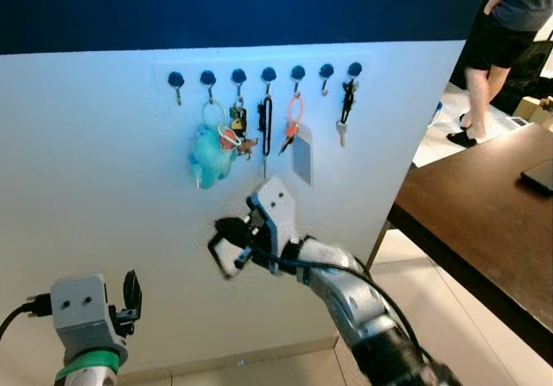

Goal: Hang keys on a hook

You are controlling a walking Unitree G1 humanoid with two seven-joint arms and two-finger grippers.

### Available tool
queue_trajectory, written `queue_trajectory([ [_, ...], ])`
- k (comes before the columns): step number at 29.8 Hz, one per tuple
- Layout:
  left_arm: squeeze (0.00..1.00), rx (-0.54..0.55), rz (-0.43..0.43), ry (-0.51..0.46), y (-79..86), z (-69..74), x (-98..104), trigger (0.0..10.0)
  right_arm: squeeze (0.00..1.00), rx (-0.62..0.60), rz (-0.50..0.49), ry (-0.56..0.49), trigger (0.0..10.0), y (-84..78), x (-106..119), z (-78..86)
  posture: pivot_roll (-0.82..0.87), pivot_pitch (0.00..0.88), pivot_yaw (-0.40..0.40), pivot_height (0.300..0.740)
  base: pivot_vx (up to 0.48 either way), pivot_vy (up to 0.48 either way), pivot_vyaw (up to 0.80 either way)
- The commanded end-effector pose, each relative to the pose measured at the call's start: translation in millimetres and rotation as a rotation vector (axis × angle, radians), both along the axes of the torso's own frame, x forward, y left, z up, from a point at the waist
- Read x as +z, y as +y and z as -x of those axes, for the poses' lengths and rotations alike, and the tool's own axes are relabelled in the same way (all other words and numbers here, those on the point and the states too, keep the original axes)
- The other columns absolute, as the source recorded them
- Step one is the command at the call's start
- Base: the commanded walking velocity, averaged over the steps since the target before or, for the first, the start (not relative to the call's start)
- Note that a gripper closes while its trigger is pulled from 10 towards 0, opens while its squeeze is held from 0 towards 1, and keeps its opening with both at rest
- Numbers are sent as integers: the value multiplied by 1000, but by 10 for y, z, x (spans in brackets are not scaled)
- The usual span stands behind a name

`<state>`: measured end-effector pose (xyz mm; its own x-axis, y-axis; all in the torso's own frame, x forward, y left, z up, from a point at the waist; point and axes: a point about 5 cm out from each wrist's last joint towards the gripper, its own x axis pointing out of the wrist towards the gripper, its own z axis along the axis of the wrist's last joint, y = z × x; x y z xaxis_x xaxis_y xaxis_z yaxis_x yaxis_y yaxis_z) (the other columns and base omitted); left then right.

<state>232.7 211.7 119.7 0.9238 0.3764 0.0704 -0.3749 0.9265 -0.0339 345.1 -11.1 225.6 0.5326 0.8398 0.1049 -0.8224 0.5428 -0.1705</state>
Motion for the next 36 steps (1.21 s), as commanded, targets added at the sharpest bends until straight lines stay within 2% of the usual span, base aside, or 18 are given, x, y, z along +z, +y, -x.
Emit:
queue_trajectory([
  [1, 0, 33, -6, 12, 48, 39, -25, 10000, 0, 1, -92, -59, 10000, 6, 221, -30, -214, 43, 69, 740, 0, 0, 0],
  [2, 0, 33, -6, 12, 48, 39, -25, 10000, 0, 1, -92, -59, 10000, 6, 221, -30, -214, 43, 69, 740, 0, 0, 0],
  [3, 0, 41, -8, 6, 55, 49, -9, 10000, 0, 18, -179, -73, 10000, -10, 396, -44, -207, 45, 62, 740, 0, 0, 0],
  [4, 0, 41, -8, 6, 55, 49, -9, 10000, 0, 18, -179, -73, 10000, -10, 396, -44, -207, 45, 62, 740, 0, 0, 0],
  [6, 0, 47, -13, -11, 58, 76, 30, 10000, 0, 102, -333, -100, 10000, -80, 719, 7, -201, 44, 58, 740, 0, 0, 0],
  [7, 0, 47, -13, -11, 58, 76, 30, 10000, 0, 102, -333, -100, 10000, -80, 719, 7, -201, 44, 58, 740, 0, 0, 0],
  [9, 0, 53, -17, -19, 69, 97, 47, 10000, 0, 146, -379, -129, 10000, -109, 869, 54, -202, 49, 61, 740, 0, 0, 0],
  [18, 0, 52, -13, -35, 78, 96, 74, 10000, 0, 127, -403, -142, 10000, -124, 924, 42, -204, 54, 64, 740, 0, 0, 0],
  [20, 0, -115, -2, -143, -94, 65, 240, 10000, 0, 18, -434, -152, 10000, -179, 946, -52, -203, 58, 65, 740, 0, 0, 0],
  [21, 0, -115, -2, -143, -94, 65, 240, 10000, 0, 18, -434, -152, 10000, -179, 946, -52, -203, 58, 65, 740, 0, 0, 0],
  [23, 0, -220, -1, -207, -217, 70, 343, 10000, 0, -25, -473, -140, 10000, -221, 966, -95, -203, 58, 65, 740, 0, 0, 0],
  [26, 0, -220, -1, -207, -217, 70, 343, 10000, 0, -25, -473, -140, 10000, -221, 966, -95, -203, 58, 65, 740, 0, 0, 0],
  [28, 0, -266, 6, -236, -280, 82, 394, 10000, 0, -22, -522, -132, 10000, -262, 1024, -90, -203, 58, 65, 740, 0, 0, 0],
  [32, 0, -285, 10, -249, -304, 85, 419, 10000, 0, -24, -555, -135, 10000, -290, 1073, -85, -203, 58, 65, 740, 0, 0, 0],
  [34, 0, -312, 15, -268, -338, 80, 463, 10000, 0, -72, -615, -154, 10000, -365, 1167, -95, -196, 66, 69, 740, 0, 0, 0],
  [36, 0, -318, 14, -271, -345, 76, 472, 10000, 0, -88, -626, -159, 10000, -382, 1183, -101, -196, 66, 69, 740, 0, 0, 0],
])
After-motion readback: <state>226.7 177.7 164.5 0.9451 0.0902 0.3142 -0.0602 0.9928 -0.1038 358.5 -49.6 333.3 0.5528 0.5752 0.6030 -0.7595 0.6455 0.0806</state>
